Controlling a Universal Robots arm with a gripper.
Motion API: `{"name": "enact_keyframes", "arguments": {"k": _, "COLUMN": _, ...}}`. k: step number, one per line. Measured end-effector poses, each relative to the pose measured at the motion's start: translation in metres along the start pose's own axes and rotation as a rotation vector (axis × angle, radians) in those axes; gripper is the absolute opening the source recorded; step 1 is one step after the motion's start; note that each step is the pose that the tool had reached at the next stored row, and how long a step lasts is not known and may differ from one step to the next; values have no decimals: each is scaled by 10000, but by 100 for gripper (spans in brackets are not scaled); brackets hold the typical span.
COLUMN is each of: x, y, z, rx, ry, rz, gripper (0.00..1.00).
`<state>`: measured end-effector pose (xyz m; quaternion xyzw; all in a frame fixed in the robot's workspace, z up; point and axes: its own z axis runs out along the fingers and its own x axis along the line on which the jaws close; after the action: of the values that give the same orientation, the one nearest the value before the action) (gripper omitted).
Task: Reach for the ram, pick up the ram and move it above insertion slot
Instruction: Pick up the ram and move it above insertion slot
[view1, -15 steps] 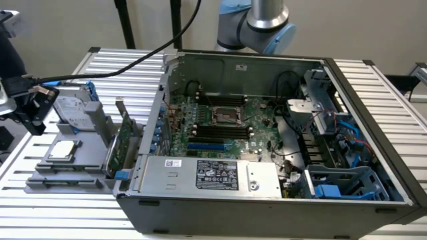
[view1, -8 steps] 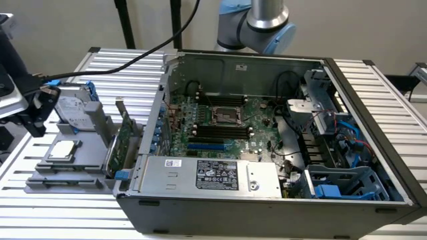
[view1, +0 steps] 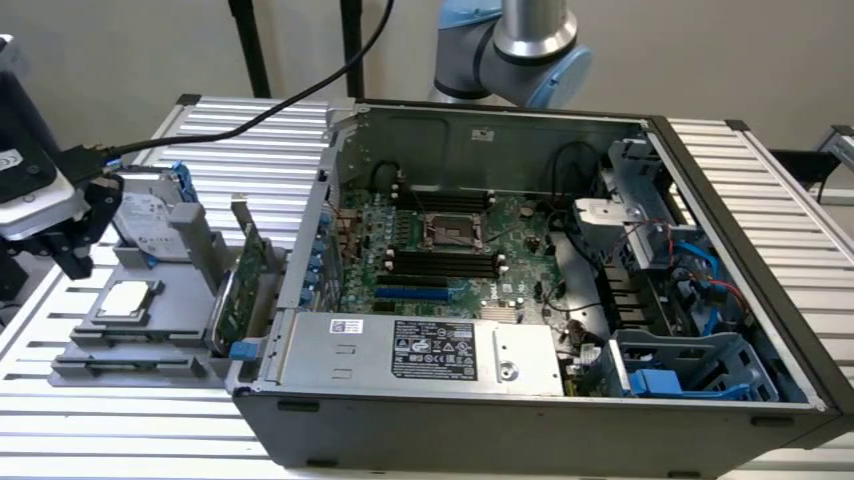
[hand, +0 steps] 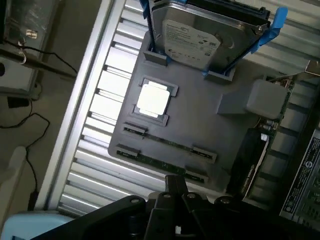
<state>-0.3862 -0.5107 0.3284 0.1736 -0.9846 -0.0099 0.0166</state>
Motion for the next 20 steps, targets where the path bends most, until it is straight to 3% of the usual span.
{"name": "enact_keyframes", "arguments": {"k": 20, "x": -4, "y": -3, "z": 136, "rx": 107, "ry": 92, "rz": -3639, "gripper": 11}}
